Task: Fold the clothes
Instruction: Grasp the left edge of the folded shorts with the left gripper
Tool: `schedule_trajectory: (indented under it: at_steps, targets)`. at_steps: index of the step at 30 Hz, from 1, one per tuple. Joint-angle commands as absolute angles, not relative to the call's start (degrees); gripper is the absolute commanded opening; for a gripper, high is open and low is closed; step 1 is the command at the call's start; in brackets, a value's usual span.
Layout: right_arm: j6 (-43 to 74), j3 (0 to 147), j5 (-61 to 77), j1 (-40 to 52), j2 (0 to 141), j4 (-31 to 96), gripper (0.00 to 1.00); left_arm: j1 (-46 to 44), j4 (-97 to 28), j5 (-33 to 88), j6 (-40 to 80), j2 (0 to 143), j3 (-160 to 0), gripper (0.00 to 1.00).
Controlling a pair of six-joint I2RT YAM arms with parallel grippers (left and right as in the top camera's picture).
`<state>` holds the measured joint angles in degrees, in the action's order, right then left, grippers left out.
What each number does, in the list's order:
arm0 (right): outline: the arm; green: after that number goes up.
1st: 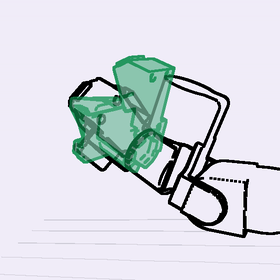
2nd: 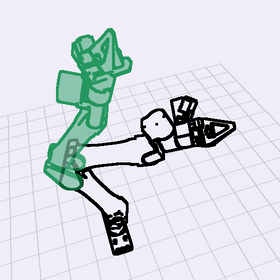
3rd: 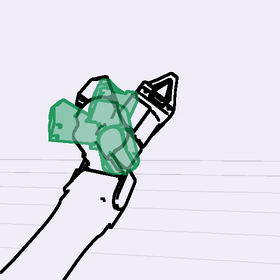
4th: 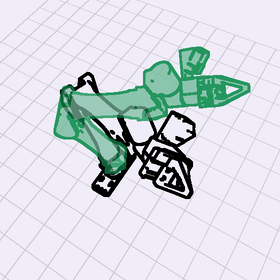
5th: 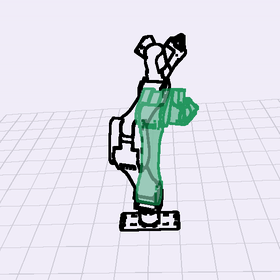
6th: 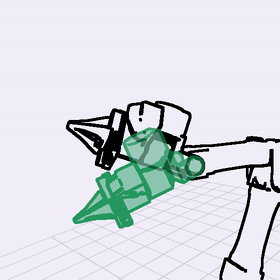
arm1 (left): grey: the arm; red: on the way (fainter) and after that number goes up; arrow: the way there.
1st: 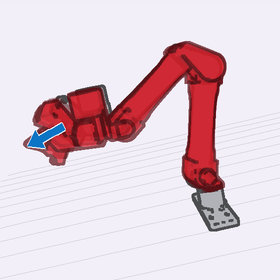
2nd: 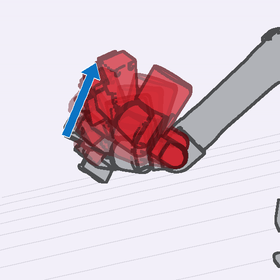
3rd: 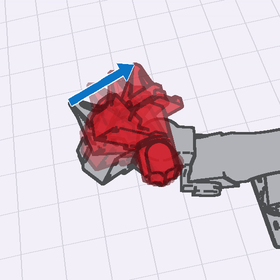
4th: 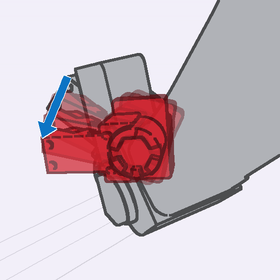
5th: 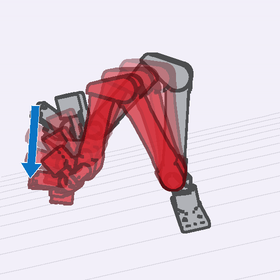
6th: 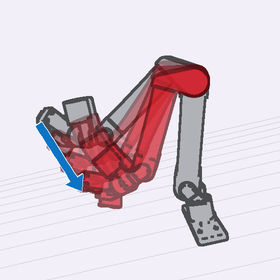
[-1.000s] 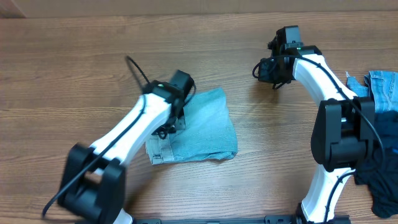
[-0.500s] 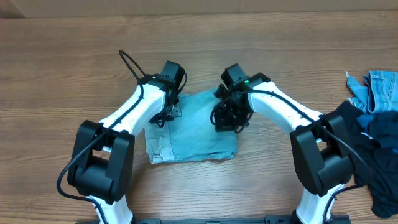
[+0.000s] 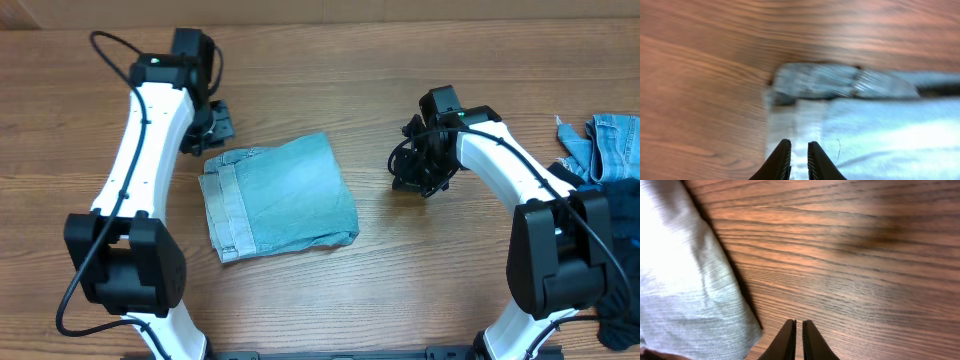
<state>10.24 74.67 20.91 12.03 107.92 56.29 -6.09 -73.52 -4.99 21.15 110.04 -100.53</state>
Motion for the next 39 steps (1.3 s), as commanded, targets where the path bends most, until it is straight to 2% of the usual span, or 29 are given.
schedule_trajectory:
  at_steps: [1,3,5,8,9,11,15,16,18,19,20,22,24,27,29,30,32,33,36,39]
  targets:
    - [10.9,75.9,22.6,10.2,106.6,54.1,0.13,-13.6,-74.9,-3.2,16.7,109.7,-101.3,0.14]
    - [13.7,76.7,23.2,6.3,106.6,52.6,0.15,-18.2,-76.2,-2.5,17.0,109.7,-101.3,0.05]
    - [12.2,79.7,25.9,3.3,106.0,55.7,0.18,-23.3,-77.0,-6.2,20.1,109.0,-101.3,0.04]
    - [9.3,84.0,26.2,1.8,101.2,59.7,0.22,-32.0,-76.2,-17.9,26.4,101.8,-101.3,0.04]
    - [9.1,84.1,26.2,1.8,99.5,59.7,0.23,-34.3,-76.2,-22.0,28.6,99.2,-101.3,0.08]
    - [9.1,84.1,26.0,1.9,95.0,60.1,0.25,-39.6,-77.3,-29.7,32.9,94.5,-101.3,0.23]
    - [9.1,84.1,26.0,1.9,91.7,61.8,0.26,-40.3,-85.4,-33.0,42.3,92.4,-98.7,0.36]
    - [9.1,84.1,26.0,1.8,91.7,62.5,0.26,-39.2,-84.8,-32.0,43.5,92.4,-95.2,0.4]
    - [9.1,84.1,26.0,1.9,91.7,63.3,0.26,-36.6,-79.8,-25.9,43.6,92.4,-86.8,0.41]
    - [9.0,84.1,26.0,1.9,91.7,63.7,0.26,-34.9,-75.8,-21.4,42.7,92.4,-81.6,0.41]
    - [8.4,84.1,26.0,1.8,91.7,64.5,0.28,-32.3,-70.5,-15.4,42.0,92.4,-74.8,0.36]
    - [6.9,84.1,25.3,1.8,91.7,65.3,0.37,-27.4,-66.3,-10.3,40.9,92.3,-68.4,0.27]
    - [7.0,84.1,25.1,1.8,91.7,65.7,0.51,-22.3,-66.0,-8.9,39.0,91.9,-67.9,0.27]
    - [7.0,84.1,23.9,1.8,91.7,65.8,0.67,-13.3,-63.5,-3.7,35.2,88.2,-67.9,0.39]
    - [7.0,84.1,23.9,1.8,91.7,65.7,0.74,-5.0,-60.4,3.8,30.0,85.3,-67.9,0.65]
    - [7.0,84.1,23.9,1.8,91.7,65.8,0.8,-1.1,-59.5,7.9,27.6,84.6,-67.9,0.73]
    - [7.0,84.1,23.9,1.8,91.7,66.0,0.95,6.2,-58.5,14.2,24.3,84.9,-67.6,1.0]
    - [7.0,84.1,23.9,1.8,91.7,66.3,1.0,10.2,-57.3,18.9,22.3,85.1,-67.0,1.0]
    - [7.0,84.1,23.9,1.8,91.7,67.2,1.0,18.3,-53.4,29.8,17.5,86.1,-63.4,1.0]
    - [7.0,84.1,23.9,1.8,91.7,68.1,1.0,23.9,-49.1,35.7,13.1,86.9,-55.6,1.0]
